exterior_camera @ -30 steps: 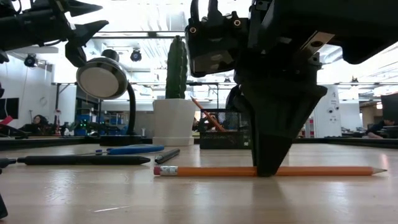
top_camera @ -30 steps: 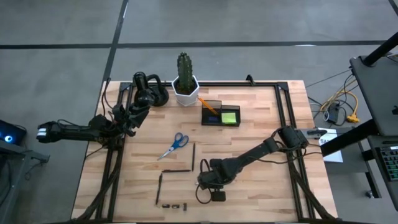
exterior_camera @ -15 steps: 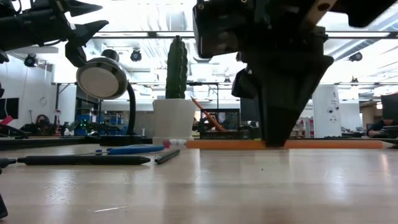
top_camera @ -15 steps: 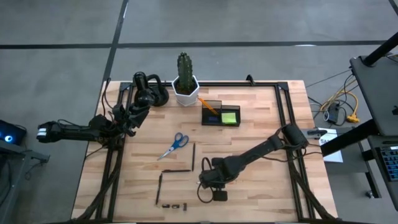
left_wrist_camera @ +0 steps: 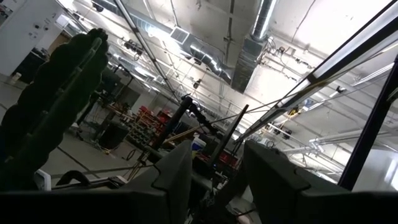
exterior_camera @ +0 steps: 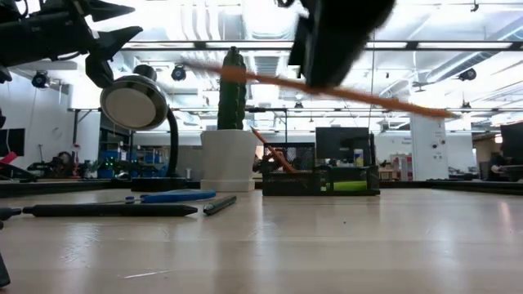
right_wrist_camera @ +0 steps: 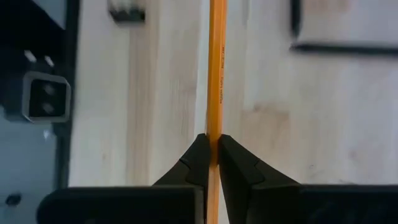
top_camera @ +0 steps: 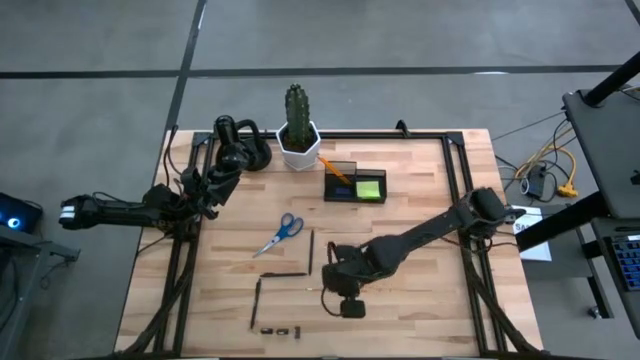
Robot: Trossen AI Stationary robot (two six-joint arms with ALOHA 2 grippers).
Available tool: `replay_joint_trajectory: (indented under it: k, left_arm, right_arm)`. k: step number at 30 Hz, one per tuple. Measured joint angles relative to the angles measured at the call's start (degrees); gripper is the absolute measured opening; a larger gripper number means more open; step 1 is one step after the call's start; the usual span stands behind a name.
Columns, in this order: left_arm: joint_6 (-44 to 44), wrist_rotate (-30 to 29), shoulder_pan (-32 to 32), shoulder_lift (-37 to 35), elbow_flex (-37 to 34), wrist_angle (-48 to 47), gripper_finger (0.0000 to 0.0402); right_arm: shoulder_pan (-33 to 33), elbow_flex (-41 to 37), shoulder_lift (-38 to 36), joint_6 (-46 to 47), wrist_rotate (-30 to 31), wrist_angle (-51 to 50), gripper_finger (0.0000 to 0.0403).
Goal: Pick and place office supplies into organizer
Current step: Put the pencil into the left section of the desk organizer
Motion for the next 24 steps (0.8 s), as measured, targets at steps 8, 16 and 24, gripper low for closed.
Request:
replay_joint_trajectory:
  k: [8, 16, 24]
  left_arm:
    - [0.0, 0.02, 0.02, -0.29, 0.0, -0.02, 0.013]
    - [-0.02, 0.02, 0.02, -0.49, 0.0, 0.03, 0.013]
    - [-0.01, 0.0, 0.02, -1.14, 0.0, 0.0, 0.013]
  right_arm:
    - [-3.76, -2.78, -6.42, -0.62, 5.0, 6.86, 0.0013]
    - [-7.33, -12.6, -12.79, 0.76, 7.65, 21.82, 0.0013]
    - [-9.68, -23.68, -19.22, 3.28, 10.79, 34.91, 0.0013]
